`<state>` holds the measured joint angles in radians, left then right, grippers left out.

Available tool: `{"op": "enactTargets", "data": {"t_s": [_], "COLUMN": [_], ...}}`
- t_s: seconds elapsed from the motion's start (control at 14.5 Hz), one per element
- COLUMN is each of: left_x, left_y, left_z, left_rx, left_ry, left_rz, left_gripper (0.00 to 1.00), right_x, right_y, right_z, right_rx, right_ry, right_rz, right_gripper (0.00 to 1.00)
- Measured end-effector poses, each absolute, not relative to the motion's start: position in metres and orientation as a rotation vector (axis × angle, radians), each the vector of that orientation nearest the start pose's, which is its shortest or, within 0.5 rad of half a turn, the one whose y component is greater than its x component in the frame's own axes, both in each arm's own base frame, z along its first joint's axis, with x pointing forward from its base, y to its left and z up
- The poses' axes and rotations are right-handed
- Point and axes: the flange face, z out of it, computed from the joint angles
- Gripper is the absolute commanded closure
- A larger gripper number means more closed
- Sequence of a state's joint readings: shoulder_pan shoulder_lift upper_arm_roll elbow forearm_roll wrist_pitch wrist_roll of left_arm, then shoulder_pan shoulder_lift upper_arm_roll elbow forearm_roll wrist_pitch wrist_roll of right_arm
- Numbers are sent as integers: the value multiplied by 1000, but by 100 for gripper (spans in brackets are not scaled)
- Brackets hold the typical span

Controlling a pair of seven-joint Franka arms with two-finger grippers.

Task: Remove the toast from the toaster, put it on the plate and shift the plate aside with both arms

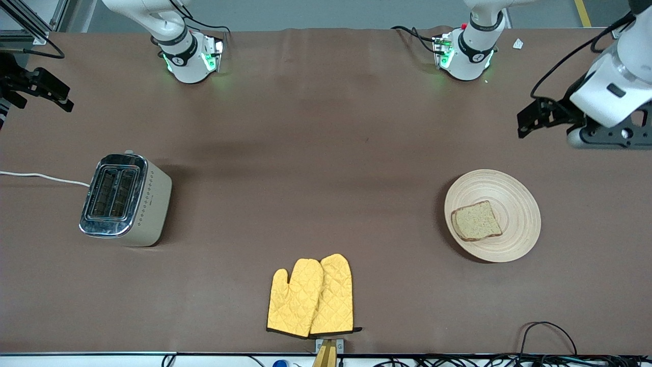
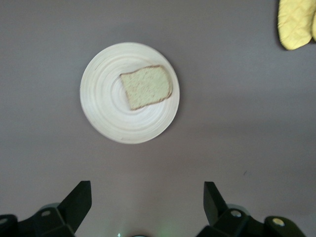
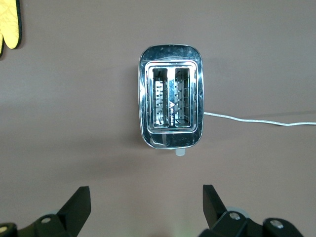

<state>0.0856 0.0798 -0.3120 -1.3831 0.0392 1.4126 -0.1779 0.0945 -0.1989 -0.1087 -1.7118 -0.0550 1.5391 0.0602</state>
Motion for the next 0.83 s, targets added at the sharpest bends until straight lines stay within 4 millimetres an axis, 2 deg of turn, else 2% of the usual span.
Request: {"op": "enactTargets", "data": {"t_s": [0.28, 0.55, 0.69, 0.83], "left_x": [518, 484, 479, 484], "left_y": [-94, -98, -96, -88], "left_z": [660, 662, 664, 665], "left_rx": [-3086, -3075, -3074, -3080], "left_ry": [10, 26, 22, -2], "left_rz": [84, 41, 27, 16], "left_gripper": [0, 0, 0, 0], "right_x": [488, 488, 488, 488], "right_y": [-19, -19, -19, -19], "right_z": [658, 658, 658, 658], "right_rx": [-3172, -3172, -3172, -3172], "right_ry": [118, 119, 119, 119], "right_rz": [-42, -42, -42, -42], "right_gripper": [0, 0, 0, 0]}}
